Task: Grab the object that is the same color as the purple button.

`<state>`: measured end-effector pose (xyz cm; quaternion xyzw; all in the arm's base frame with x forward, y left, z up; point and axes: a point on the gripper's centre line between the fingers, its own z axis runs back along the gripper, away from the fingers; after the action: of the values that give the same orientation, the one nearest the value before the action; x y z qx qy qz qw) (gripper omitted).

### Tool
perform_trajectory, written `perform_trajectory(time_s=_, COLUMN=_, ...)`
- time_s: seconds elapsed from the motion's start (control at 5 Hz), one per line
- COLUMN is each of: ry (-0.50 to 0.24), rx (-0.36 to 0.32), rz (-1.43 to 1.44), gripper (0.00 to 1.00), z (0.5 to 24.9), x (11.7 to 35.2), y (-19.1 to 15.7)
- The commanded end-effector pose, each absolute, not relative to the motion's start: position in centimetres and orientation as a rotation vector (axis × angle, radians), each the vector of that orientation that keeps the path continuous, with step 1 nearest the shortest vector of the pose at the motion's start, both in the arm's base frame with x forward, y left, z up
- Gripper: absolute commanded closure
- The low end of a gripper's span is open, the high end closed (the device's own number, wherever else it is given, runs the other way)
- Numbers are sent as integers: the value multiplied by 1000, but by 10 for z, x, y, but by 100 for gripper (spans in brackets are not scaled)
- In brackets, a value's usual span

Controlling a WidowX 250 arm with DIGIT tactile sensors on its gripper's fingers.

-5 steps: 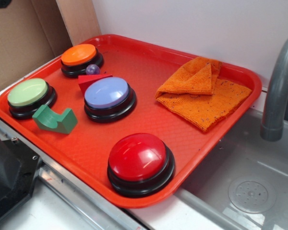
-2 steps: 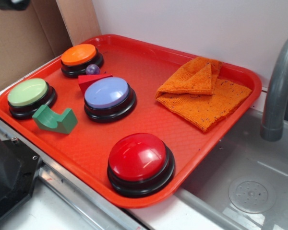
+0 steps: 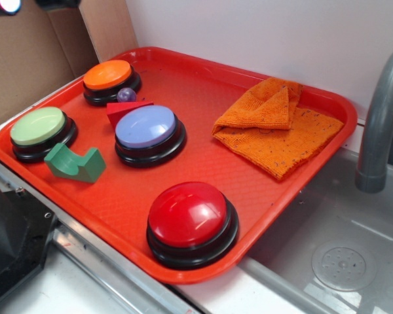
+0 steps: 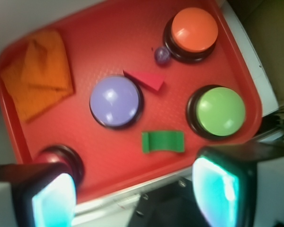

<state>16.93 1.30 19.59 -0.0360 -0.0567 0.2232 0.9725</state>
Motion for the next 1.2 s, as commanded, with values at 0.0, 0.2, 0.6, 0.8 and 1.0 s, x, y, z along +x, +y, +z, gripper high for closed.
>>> perform_trajectory(time_s=0.0, ry=-199, rx=-25, rz=834, gripper=0, z=151, x=214, y=64)
perform_trajectory(time_s=0.2, ry=-223, rx=5, rz=933, gripper=0, z=130, x=224, y=77)
perform_trajectory(time_s=0.6, ry=-174, rx=15, rz=1037, gripper=0, z=70, x=252, y=94)
perform_trajectory(time_s=0.8, ry=-162, rx=-8, rz=1062, gripper=0, z=45, x=263, y=94)
perform_trajectory(time_s=1.0, ry=-147, rx=22, rz=1072, gripper=0, z=29, x=268, y=96)
